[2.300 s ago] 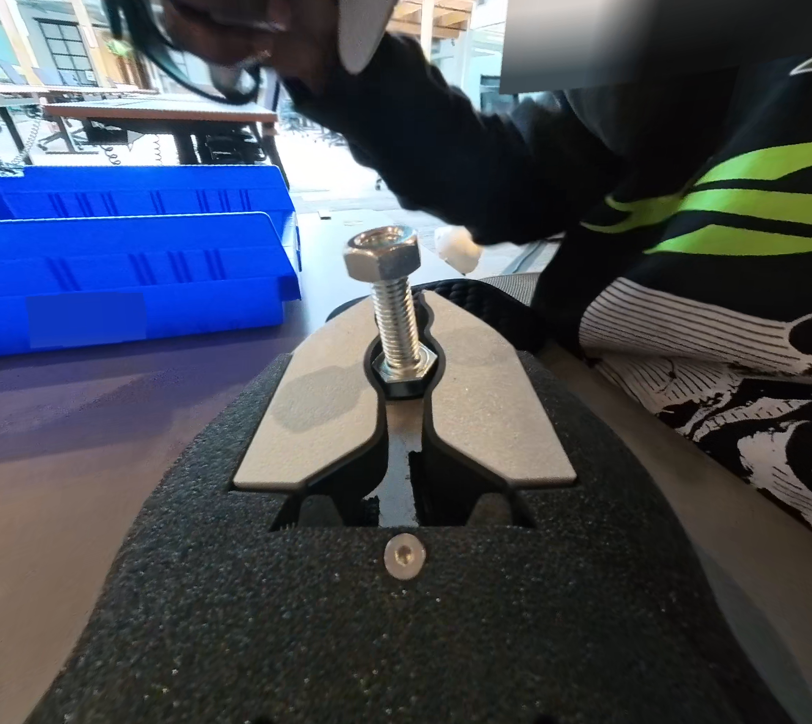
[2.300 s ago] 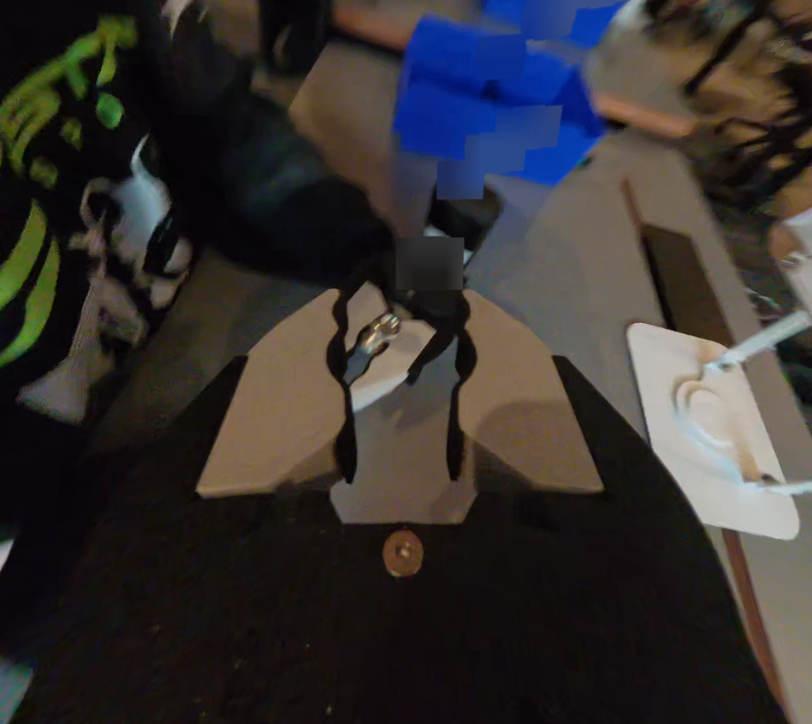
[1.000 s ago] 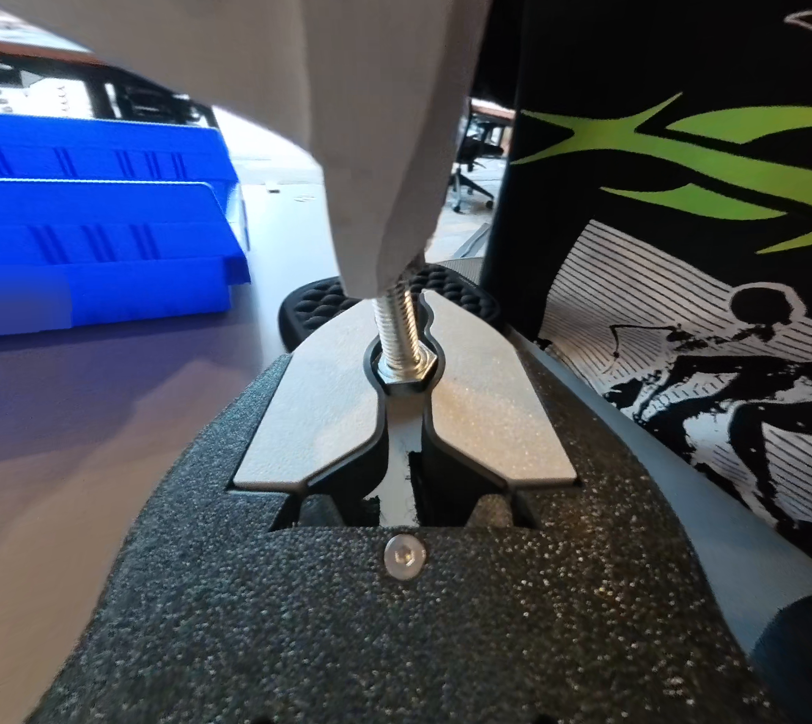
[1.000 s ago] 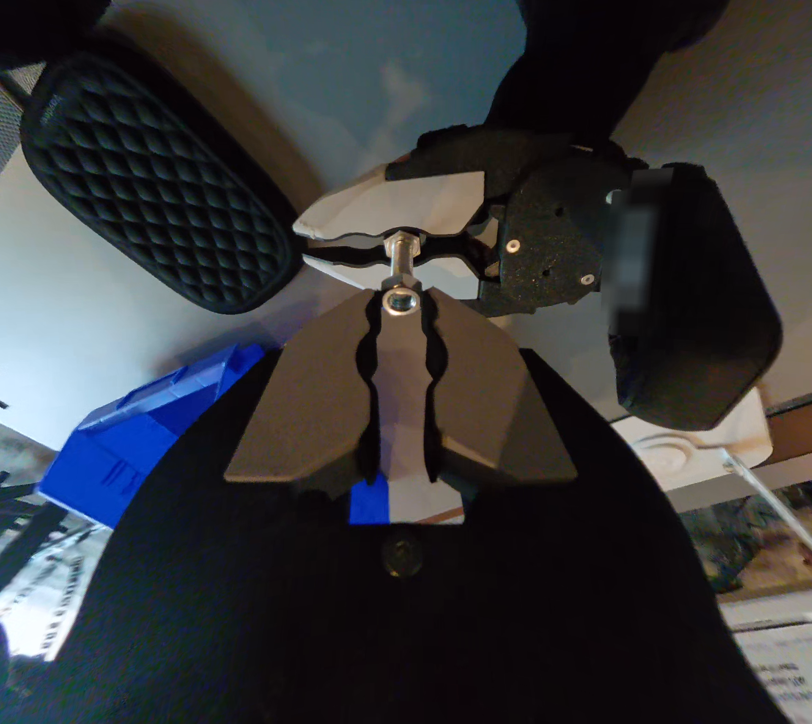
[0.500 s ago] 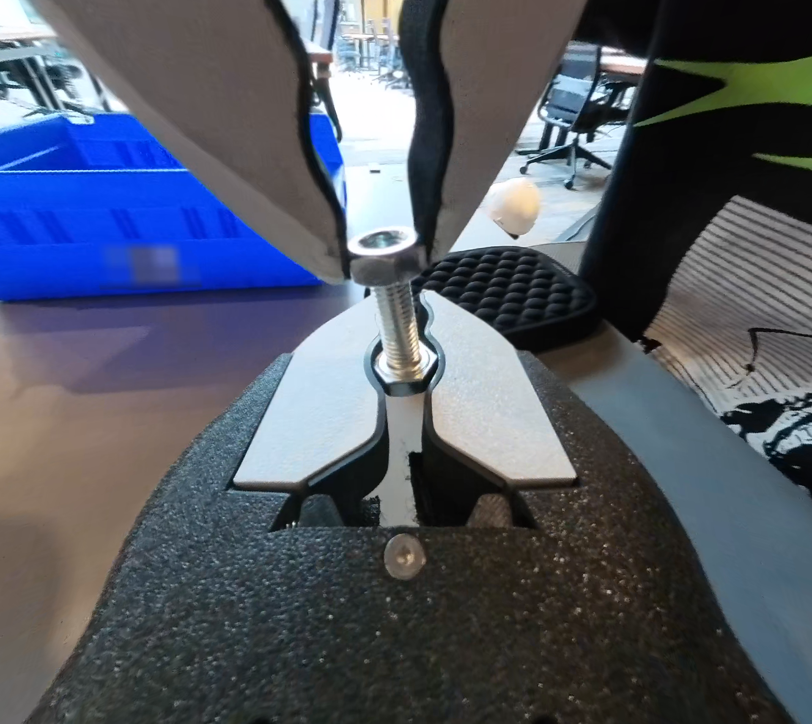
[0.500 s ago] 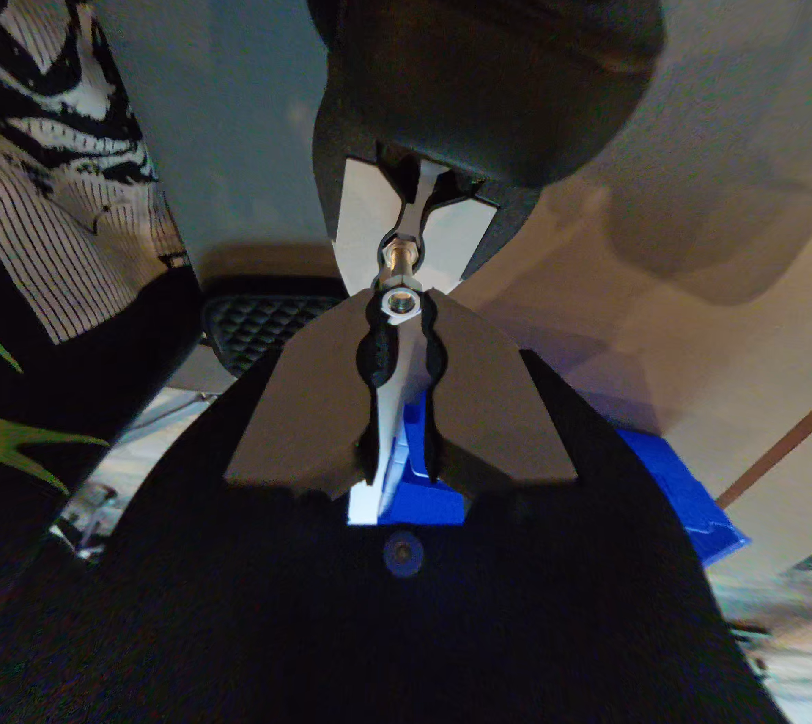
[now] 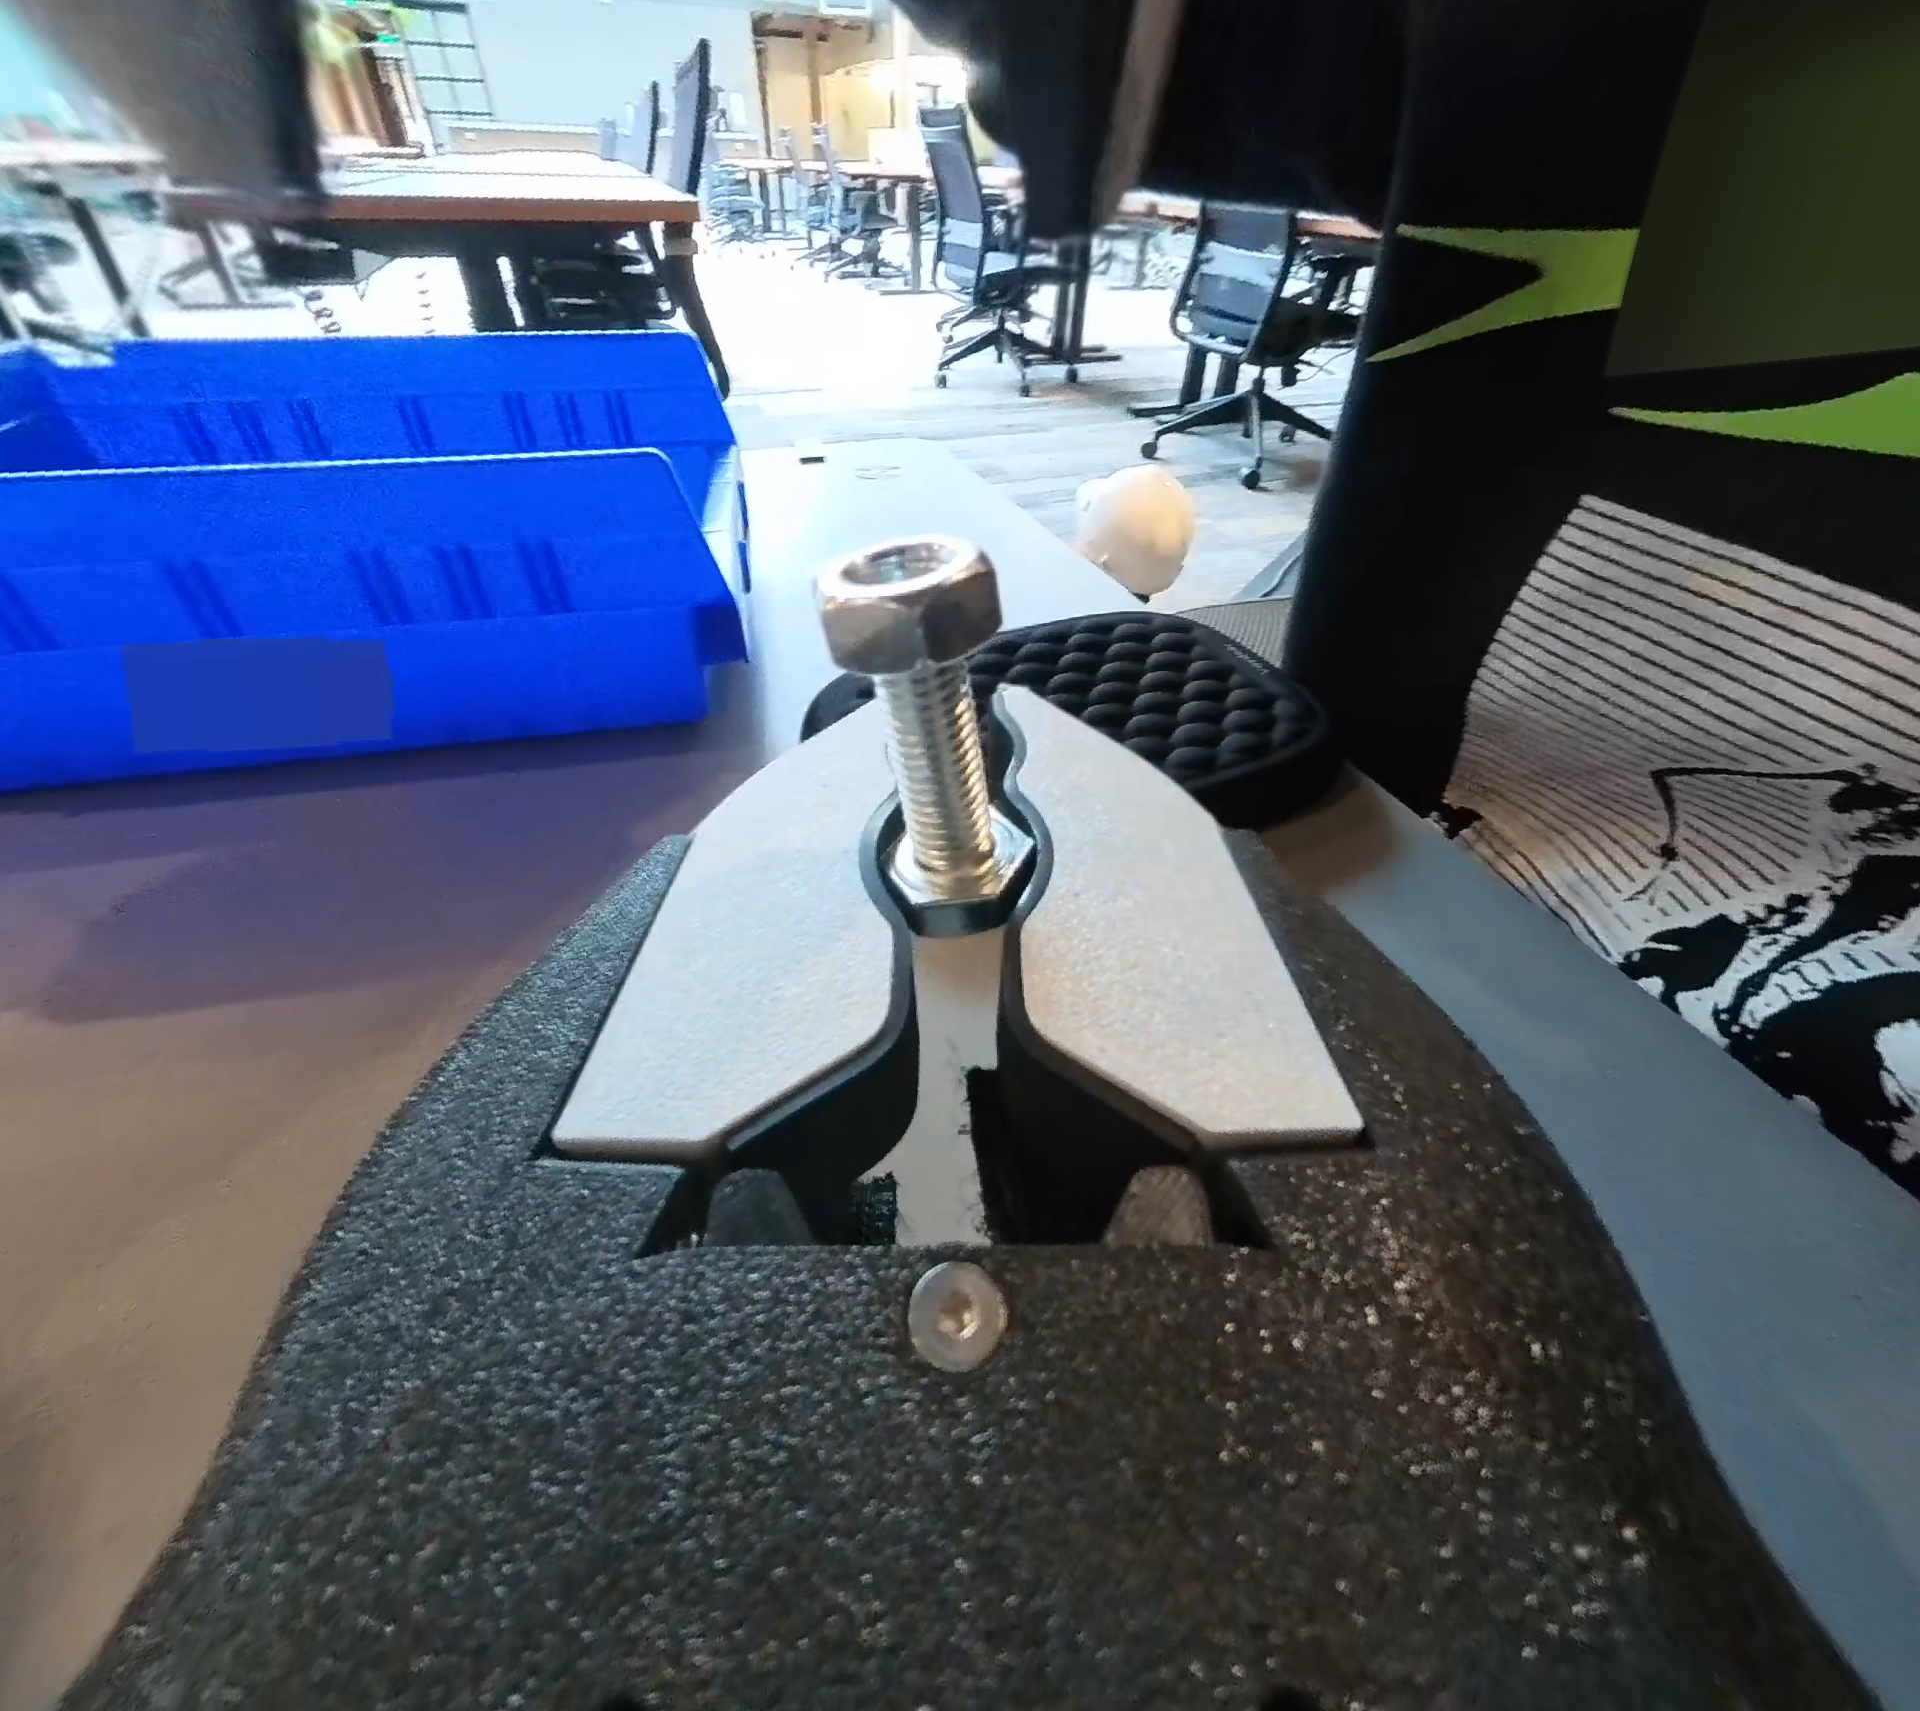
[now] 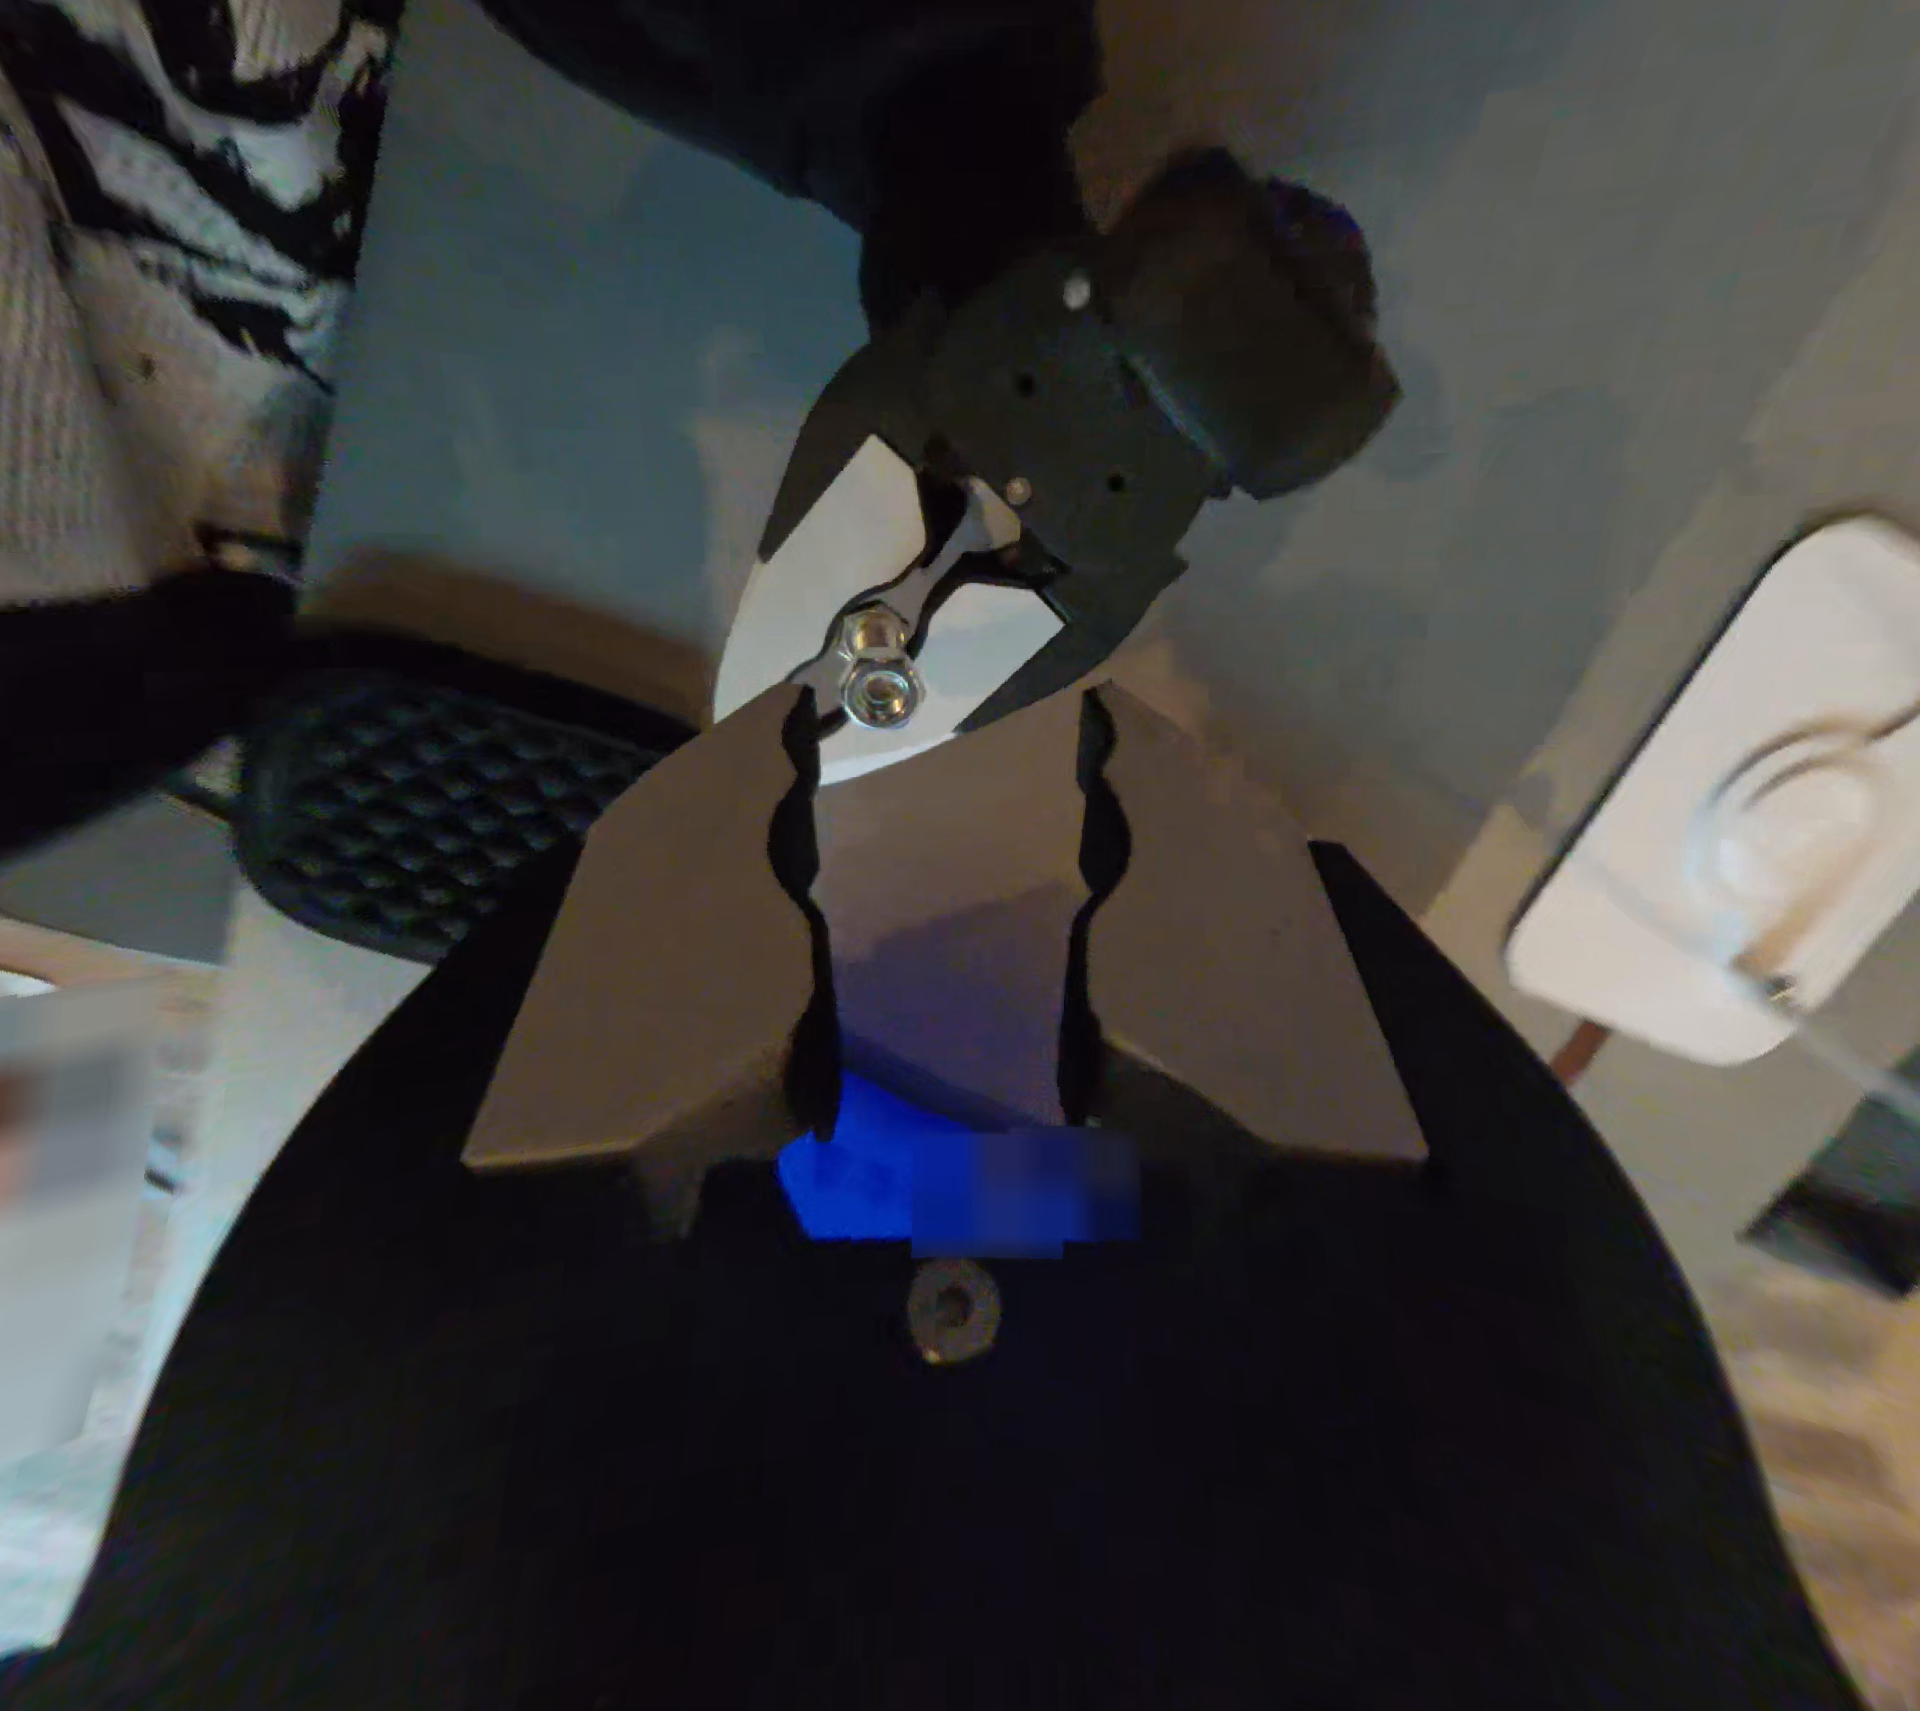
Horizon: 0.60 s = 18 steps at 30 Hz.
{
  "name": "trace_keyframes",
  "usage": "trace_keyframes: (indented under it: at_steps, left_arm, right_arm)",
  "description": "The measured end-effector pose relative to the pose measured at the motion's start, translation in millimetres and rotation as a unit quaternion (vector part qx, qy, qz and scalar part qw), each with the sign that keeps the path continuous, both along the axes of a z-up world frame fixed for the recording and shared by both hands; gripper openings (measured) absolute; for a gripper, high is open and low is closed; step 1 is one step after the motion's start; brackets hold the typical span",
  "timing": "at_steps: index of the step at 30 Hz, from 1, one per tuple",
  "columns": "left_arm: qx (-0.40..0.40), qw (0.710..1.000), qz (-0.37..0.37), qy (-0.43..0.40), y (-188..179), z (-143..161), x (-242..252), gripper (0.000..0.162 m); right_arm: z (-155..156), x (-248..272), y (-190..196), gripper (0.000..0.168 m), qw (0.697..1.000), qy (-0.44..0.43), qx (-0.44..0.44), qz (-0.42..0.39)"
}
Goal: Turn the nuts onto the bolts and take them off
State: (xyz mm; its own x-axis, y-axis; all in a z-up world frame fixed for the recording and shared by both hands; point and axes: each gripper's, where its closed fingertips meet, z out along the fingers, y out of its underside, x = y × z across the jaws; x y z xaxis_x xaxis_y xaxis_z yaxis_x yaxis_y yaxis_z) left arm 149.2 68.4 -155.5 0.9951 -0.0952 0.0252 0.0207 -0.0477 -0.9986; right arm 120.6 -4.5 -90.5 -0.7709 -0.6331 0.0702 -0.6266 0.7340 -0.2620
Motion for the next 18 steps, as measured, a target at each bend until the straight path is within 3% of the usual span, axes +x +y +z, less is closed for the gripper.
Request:
trace_keyframes:
  at_steps: [3, 6, 18]
  left_arm:
    - [0.004, 1.000, -0.010, -0.003, -0.4, 0.8, 2.3, 0.011]
    - [0.007, 1.000, -0.019, -0.004, -0.7, 1.6, 4.0, 0.011]
    - [0.008, 0.999, -0.034, -0.006, -0.5, 1.6, 8.4, 0.011]
  right_arm:
    - [-3.3, 3.9, 7.7, 0.044, 0.993, 0.037, -0.007, 0.111]
    - [-9.8, 8.1, 11.6, 0.042, 0.985, 0.045, 0.001, 0.167]
    - [-23.4, 18.8, 8.9, 0.023, 0.971, 0.033, 0.045, 0.232]
